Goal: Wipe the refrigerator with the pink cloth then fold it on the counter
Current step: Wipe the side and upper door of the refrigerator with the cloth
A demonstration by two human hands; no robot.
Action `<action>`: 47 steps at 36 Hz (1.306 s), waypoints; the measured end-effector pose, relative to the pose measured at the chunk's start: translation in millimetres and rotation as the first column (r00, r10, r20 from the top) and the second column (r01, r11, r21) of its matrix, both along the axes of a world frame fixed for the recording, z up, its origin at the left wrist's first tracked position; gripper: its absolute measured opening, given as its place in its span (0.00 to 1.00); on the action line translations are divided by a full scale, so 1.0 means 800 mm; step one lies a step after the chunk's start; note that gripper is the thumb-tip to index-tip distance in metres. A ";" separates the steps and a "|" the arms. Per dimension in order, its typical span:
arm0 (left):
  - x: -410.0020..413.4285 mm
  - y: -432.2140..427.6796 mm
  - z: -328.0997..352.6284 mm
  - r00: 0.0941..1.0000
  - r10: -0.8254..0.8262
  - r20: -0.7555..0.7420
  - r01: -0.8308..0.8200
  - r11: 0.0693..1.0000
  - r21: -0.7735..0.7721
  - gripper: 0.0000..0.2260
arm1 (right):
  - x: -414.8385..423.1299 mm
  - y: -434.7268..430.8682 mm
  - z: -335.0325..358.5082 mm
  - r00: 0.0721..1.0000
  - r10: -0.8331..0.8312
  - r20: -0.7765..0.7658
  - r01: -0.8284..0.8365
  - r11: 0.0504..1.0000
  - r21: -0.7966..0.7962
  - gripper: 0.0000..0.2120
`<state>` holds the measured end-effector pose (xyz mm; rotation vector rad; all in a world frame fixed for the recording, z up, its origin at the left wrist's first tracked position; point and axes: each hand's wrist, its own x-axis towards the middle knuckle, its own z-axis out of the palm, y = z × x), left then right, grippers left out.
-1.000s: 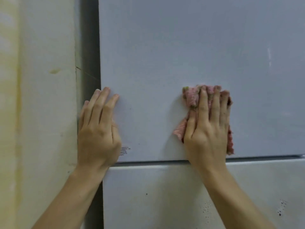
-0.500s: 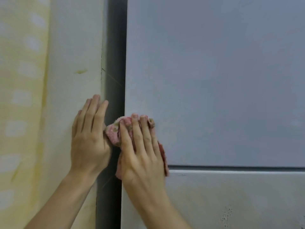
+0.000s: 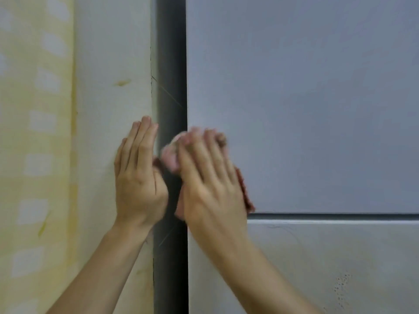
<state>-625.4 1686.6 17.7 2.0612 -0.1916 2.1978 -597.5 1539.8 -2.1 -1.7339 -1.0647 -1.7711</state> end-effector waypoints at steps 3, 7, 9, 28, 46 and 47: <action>-0.004 -0.002 0.000 1.000 0.020 -0.015 -0.020 1.000 0.006 0.24 | -0.001 0.000 -0.021 0.999 0.012 0.047 -0.005 0.989 -0.147 0.29; -0.004 -0.006 0.002 1.000 0.025 -0.001 -0.025 0.999 -0.020 0.25 | 0.004 -0.035 -0.003 1.000 0.002 0.022 0.001 0.995 -0.104 0.29; -0.002 -0.008 0.003 0.999 0.035 0.006 -0.035 0.999 -0.031 0.26 | 0.013 -0.056 0.030 0.997 -0.069 0.020 0.069 0.997 0.022 0.28; 0.001 -0.015 0.001 0.998 -0.026 0.053 0.030 0.998 -0.064 0.24 | 0.009 -0.037 0.021 0.993 -0.023 0.118 0.053 0.964 -0.261 0.26; 0.019 -0.139 0.020 0.999 -0.035 0.040 0.033 0.999 0.038 0.24 | 0.088 -0.259 0.049 0.965 -0.075 -0.252 0.211 0.791 0.575 0.29; 0.020 -0.140 0.020 0.999 -0.020 0.050 0.018 0.999 0.043 0.24 | 0.087 -0.250 0.051 0.965 -0.082 -0.250 0.220 0.774 0.594 0.29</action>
